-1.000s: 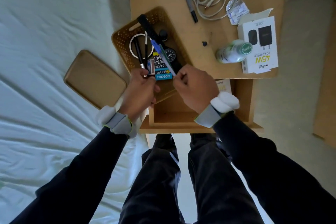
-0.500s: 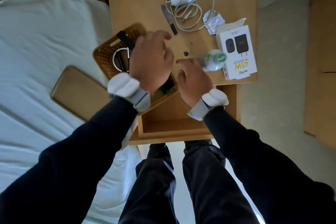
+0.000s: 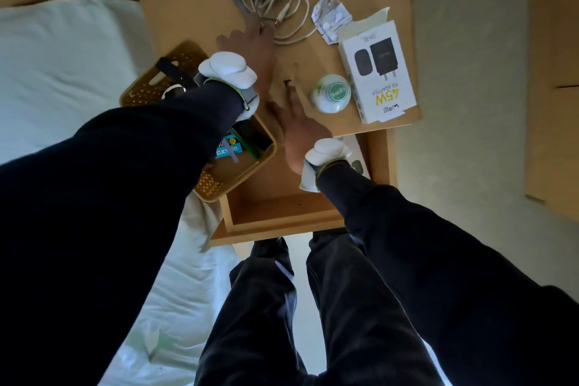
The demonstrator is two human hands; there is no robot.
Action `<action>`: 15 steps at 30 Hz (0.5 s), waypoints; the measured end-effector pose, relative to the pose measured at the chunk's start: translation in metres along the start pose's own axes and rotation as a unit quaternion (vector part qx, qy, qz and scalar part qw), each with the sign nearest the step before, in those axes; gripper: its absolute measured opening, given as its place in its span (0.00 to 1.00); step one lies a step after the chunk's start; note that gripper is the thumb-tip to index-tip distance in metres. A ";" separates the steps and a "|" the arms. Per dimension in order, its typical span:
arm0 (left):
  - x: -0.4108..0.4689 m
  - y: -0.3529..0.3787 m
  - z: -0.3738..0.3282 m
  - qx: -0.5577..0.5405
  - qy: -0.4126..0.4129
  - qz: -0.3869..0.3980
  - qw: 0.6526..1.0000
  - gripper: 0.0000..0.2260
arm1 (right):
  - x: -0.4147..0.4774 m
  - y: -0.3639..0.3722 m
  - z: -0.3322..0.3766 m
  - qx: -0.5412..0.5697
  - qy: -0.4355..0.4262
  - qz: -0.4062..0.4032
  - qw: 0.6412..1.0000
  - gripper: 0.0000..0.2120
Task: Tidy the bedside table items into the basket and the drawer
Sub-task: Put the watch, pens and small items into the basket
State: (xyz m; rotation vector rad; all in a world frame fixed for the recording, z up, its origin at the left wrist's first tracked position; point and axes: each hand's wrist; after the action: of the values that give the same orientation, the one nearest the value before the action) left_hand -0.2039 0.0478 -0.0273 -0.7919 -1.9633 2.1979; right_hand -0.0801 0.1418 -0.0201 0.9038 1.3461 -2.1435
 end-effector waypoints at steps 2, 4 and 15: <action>0.003 -0.008 0.001 0.007 -0.003 0.005 1.000 0.20 | 0.001 0.001 -0.001 0.001 -0.004 -0.001 1.000 0.42; 0.008 -0.002 0.004 -0.022 0.042 0.044 0.998 0.16 | 0.001 0.003 -0.003 0.002 -0.011 -0.003 1.000 0.42; 0.015 -0.021 0.022 0.025 0.143 0.059 0.988 0.32 | 0.003 0.003 -0.006 0.013 -0.024 0.000 1.000 0.43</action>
State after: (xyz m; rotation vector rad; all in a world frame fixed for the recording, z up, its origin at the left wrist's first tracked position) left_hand -0.2324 0.0373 -0.0110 -1.1707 -1.7581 2.0465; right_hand -0.0782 0.1455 -0.0256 0.8580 1.2975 -2.1736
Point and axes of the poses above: each hand's wrist, its own x-axis towards the middle knuckle, its own y-axis out of the palm, z = x × y, and after that the axes turned 6 degrees about y, right-handed
